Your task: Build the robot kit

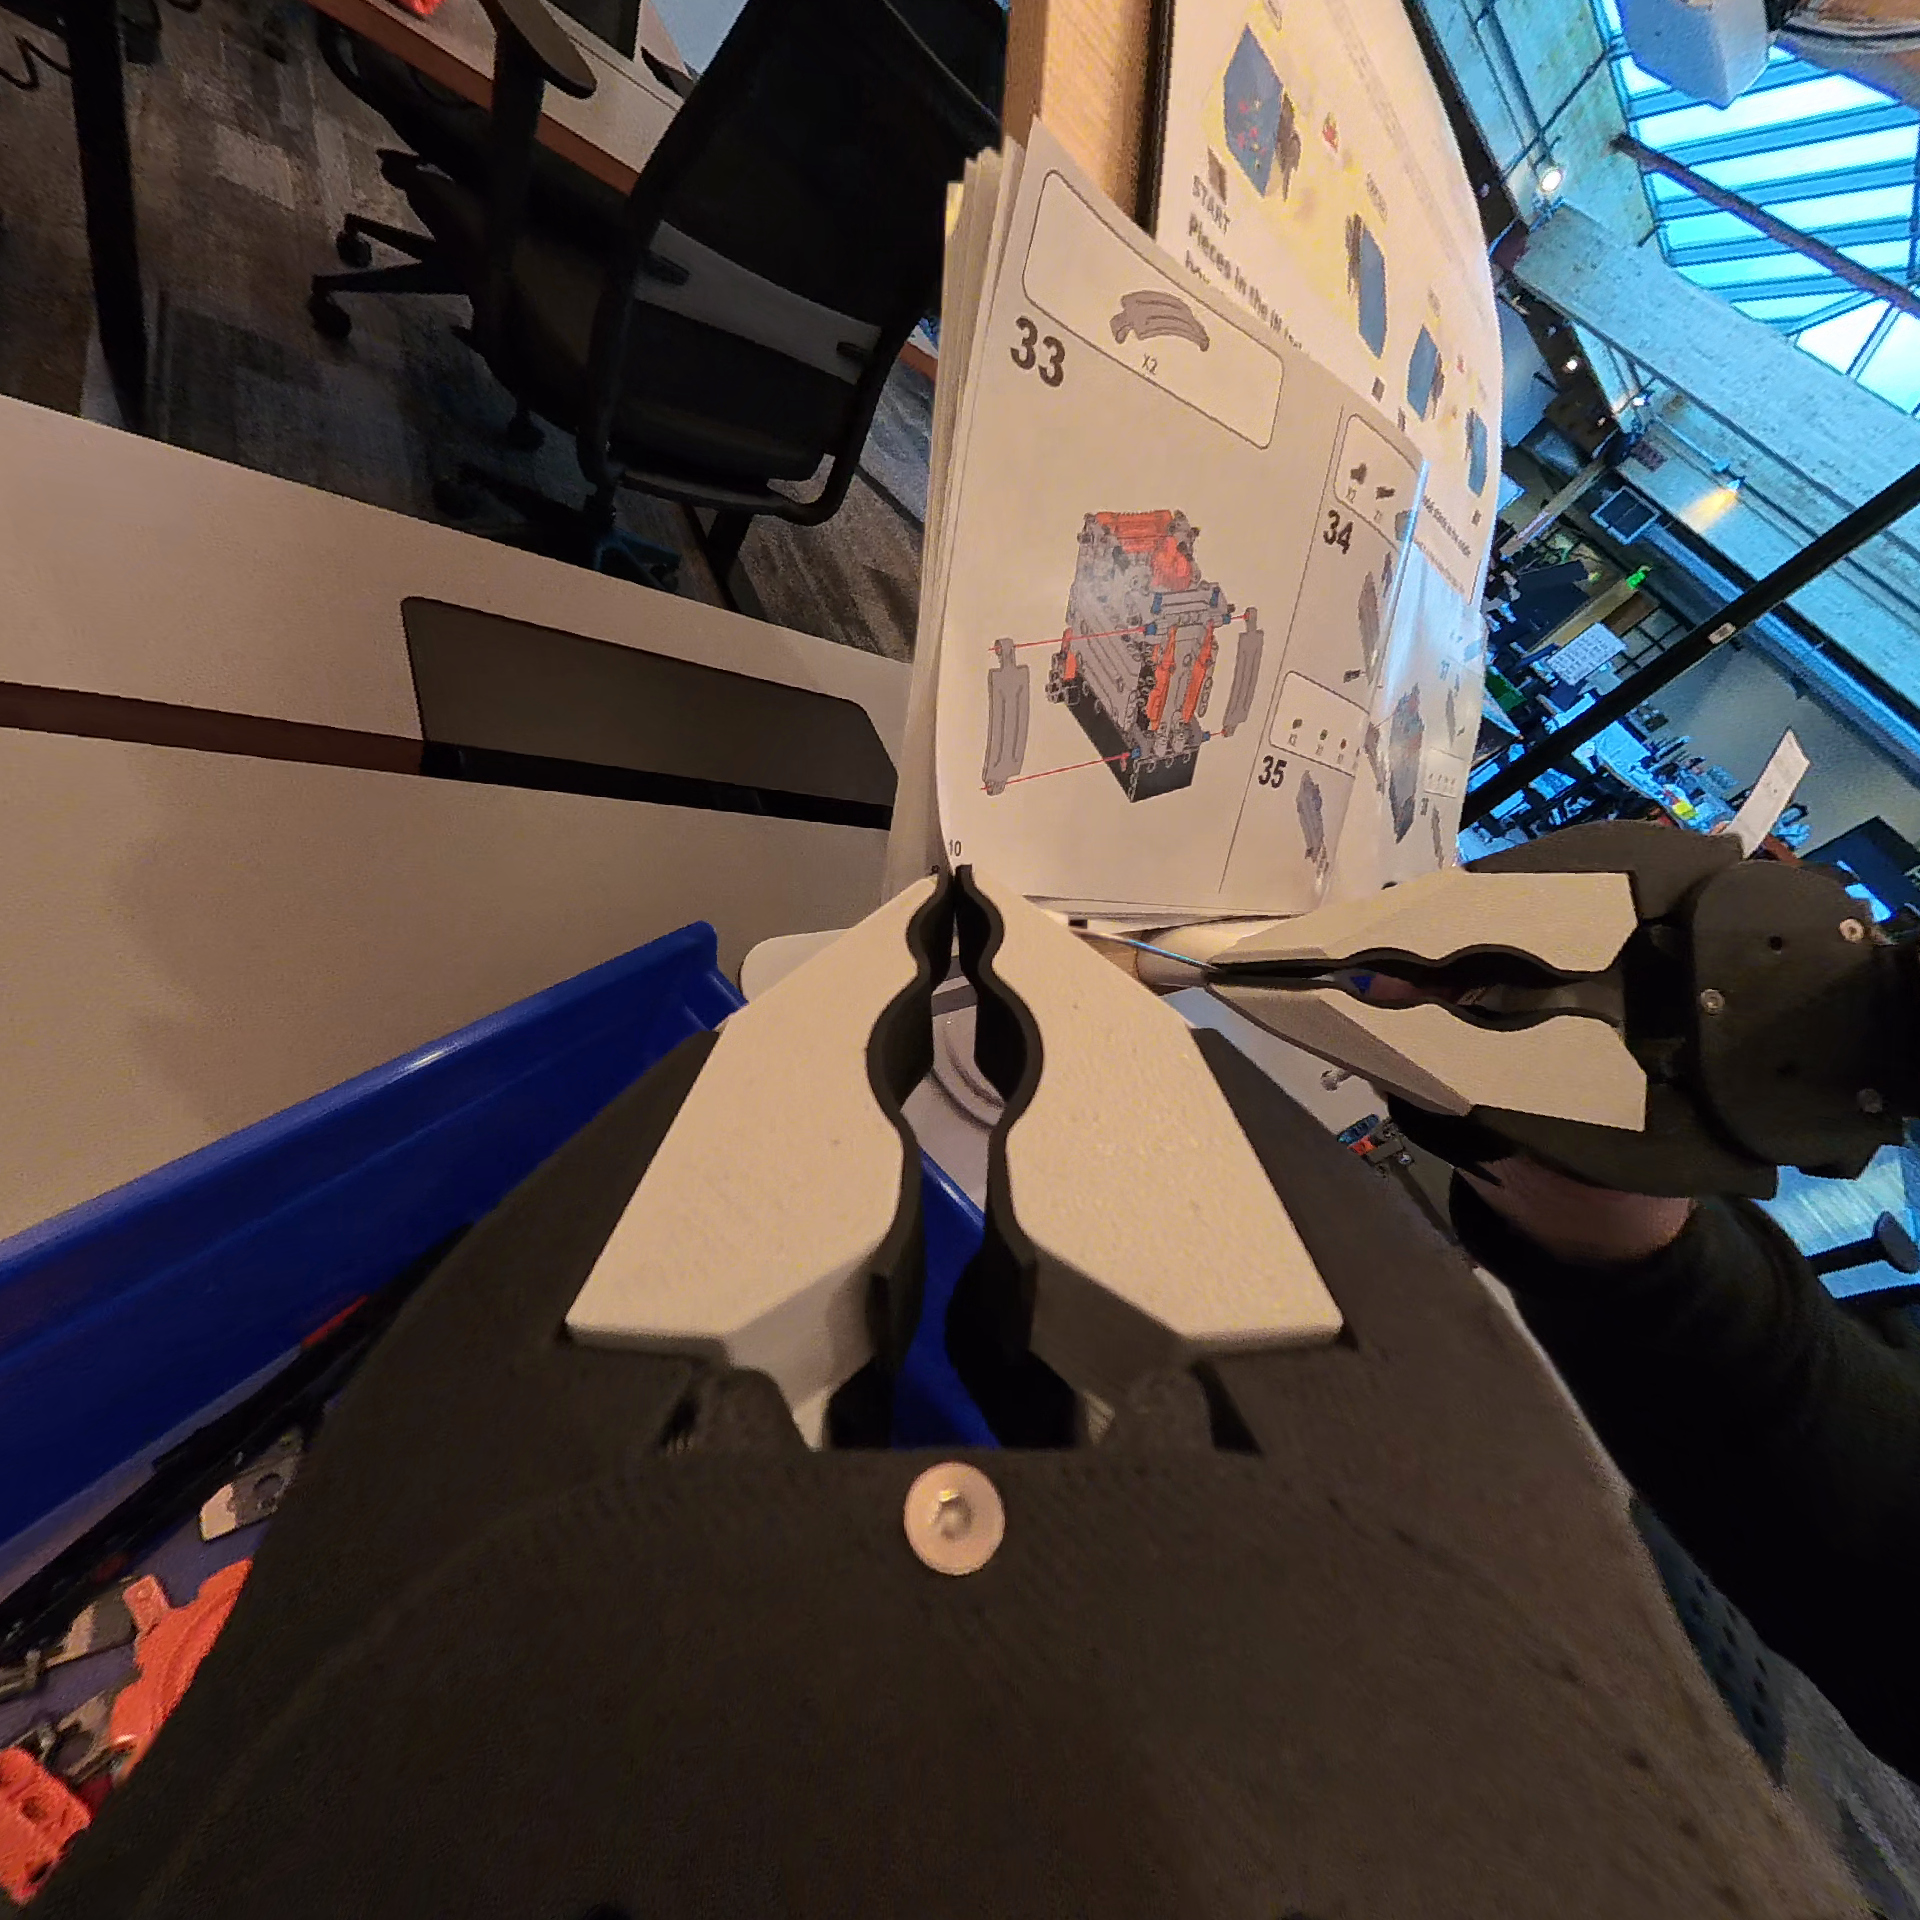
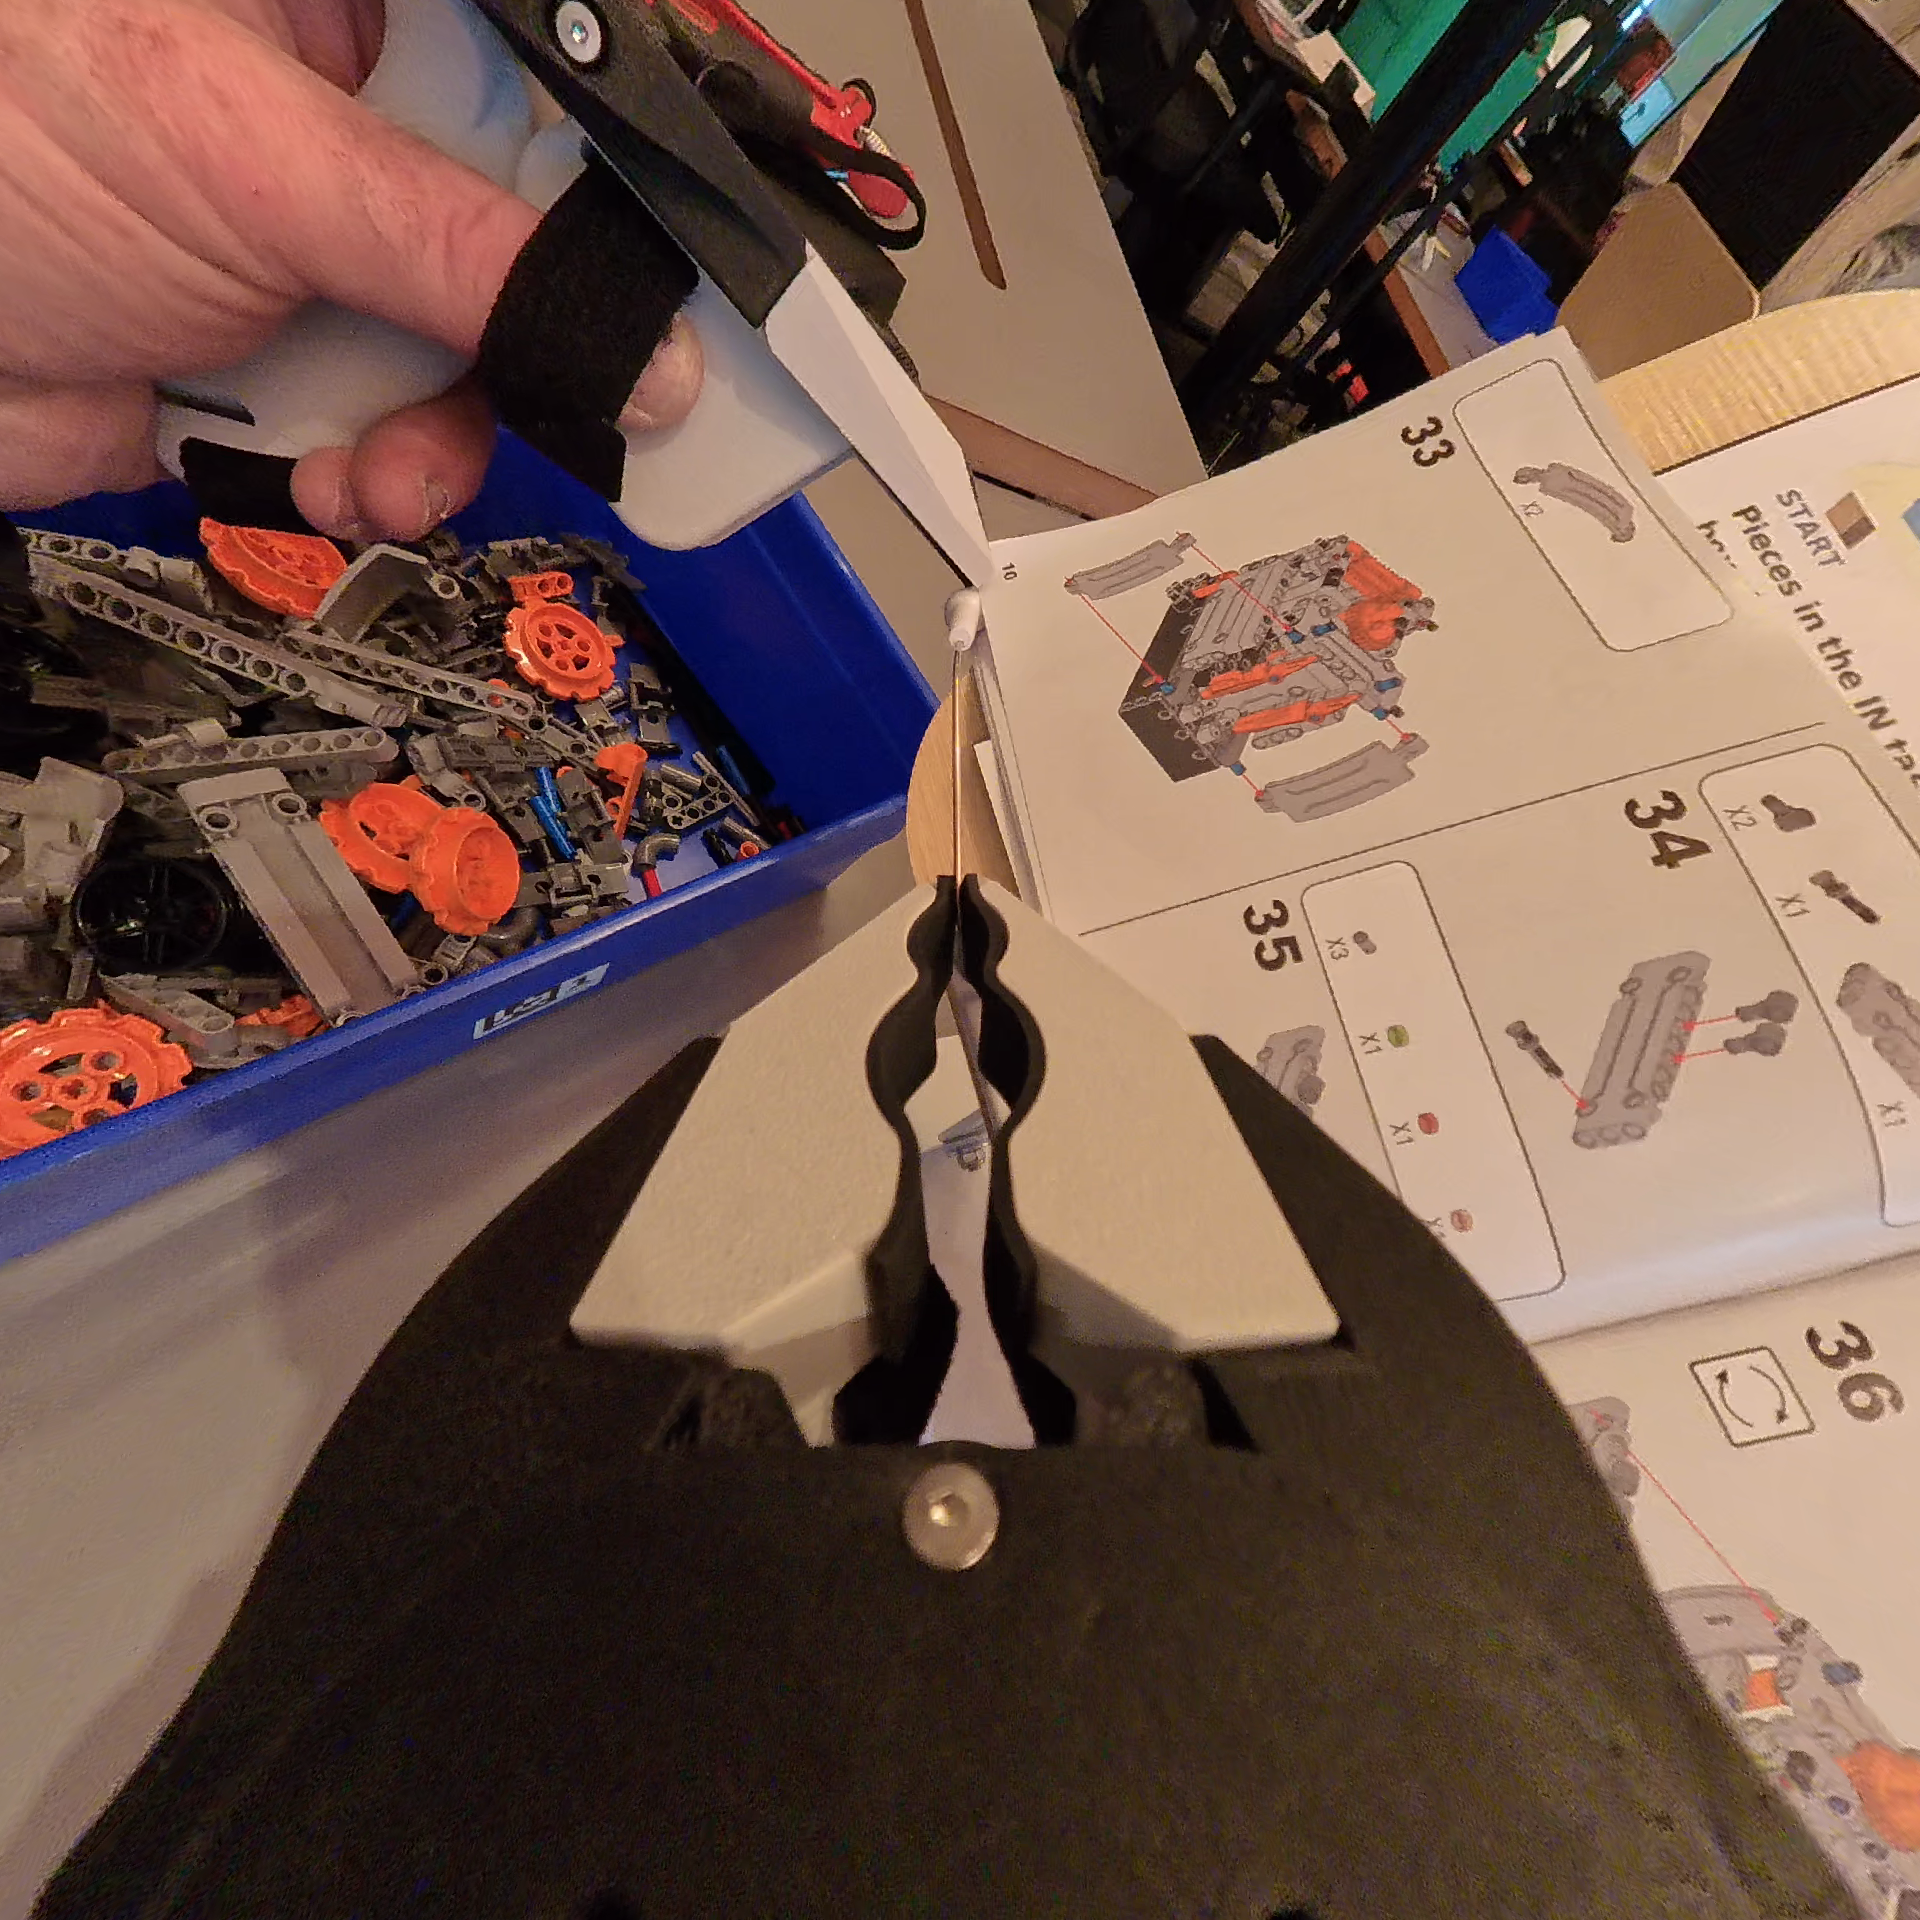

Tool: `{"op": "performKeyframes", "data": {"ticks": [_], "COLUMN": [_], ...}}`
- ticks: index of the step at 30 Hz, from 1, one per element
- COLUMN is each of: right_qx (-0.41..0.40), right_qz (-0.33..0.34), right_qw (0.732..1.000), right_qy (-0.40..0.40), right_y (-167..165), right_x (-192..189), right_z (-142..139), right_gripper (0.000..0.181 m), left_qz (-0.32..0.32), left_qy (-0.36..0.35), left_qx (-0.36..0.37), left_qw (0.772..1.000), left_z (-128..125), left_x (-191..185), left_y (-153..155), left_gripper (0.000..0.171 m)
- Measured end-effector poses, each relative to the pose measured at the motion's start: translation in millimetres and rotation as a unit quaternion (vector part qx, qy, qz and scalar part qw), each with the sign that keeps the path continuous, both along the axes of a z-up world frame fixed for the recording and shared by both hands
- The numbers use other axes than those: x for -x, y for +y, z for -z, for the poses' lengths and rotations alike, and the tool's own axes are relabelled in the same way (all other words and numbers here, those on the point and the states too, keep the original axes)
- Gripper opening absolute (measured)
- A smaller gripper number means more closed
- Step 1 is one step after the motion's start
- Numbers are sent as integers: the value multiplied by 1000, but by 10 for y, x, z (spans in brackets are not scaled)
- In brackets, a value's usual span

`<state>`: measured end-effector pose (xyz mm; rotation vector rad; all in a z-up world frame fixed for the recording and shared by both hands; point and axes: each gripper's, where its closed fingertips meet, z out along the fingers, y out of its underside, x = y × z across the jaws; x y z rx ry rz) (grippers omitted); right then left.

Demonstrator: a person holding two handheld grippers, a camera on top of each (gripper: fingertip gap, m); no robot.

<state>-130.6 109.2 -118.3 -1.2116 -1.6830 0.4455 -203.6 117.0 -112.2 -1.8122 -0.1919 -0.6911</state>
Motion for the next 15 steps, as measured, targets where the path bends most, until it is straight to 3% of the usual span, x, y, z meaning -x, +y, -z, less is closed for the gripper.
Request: {"op": "performKeyframes", "data": {"ticks": [12,15], "right_qx": [-39,-35], "right_qz": [25,10], "right_qw": [999,999], "right_qy": [16,-26], "right_y": [-7,-99], "right_x": [-18,24], "right_z": [1,7], "right_gripper": [0,14], "left_qz": [23,25], "left_qy": [-58,-63], "left_qx": [-11,-13], "left_qw": [998,998], "left_z": [18,20], "left_x": [-5,-4], "left_y": [3,7], "left_gripper": [0,0]}}
